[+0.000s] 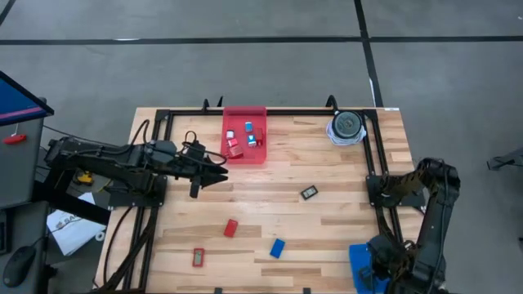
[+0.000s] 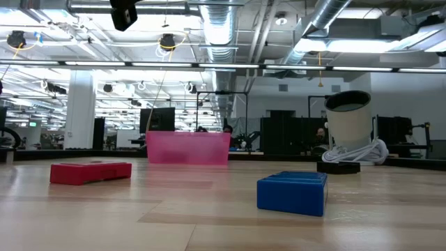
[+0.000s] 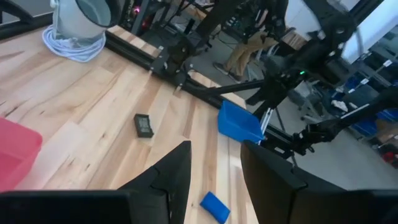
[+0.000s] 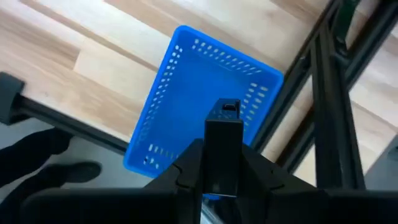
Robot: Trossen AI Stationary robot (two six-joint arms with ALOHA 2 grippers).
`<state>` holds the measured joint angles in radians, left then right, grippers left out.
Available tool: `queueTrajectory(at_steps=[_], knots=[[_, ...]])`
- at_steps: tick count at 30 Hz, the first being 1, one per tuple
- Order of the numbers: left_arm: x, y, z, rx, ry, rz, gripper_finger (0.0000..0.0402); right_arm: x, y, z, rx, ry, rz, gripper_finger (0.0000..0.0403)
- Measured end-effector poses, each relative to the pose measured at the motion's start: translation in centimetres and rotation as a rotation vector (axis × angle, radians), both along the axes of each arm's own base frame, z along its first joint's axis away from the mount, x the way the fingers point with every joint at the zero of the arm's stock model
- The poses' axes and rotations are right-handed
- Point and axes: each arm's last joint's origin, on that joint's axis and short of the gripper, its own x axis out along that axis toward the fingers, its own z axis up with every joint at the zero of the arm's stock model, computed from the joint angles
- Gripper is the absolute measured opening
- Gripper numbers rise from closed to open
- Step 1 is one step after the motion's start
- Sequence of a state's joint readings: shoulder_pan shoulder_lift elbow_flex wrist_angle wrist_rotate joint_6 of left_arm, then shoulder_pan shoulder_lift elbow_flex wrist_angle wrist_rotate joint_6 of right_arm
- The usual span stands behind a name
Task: Pick & Place Office items
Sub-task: Put the left black digital timer into the blue bin
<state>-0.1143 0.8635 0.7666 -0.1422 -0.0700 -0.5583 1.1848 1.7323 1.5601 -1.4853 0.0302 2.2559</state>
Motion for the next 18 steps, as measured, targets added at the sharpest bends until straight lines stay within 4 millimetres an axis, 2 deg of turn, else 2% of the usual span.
queueTrajectory(at_steps=[8, 18], knots=[[0.1, -0.1, 0.3, -0.004, -0.033, -0.004, 0.0136, -0.4, -0.5, -3.6, 0.119, 0.006, 0.0, 0.0058], [0.1, -0.1, 0.3, -0.008, -0.032, -0.02, 0.0136, -0.5, -1.4, -6.3, 0.101, 0.052, -0.011, 0.0058]])
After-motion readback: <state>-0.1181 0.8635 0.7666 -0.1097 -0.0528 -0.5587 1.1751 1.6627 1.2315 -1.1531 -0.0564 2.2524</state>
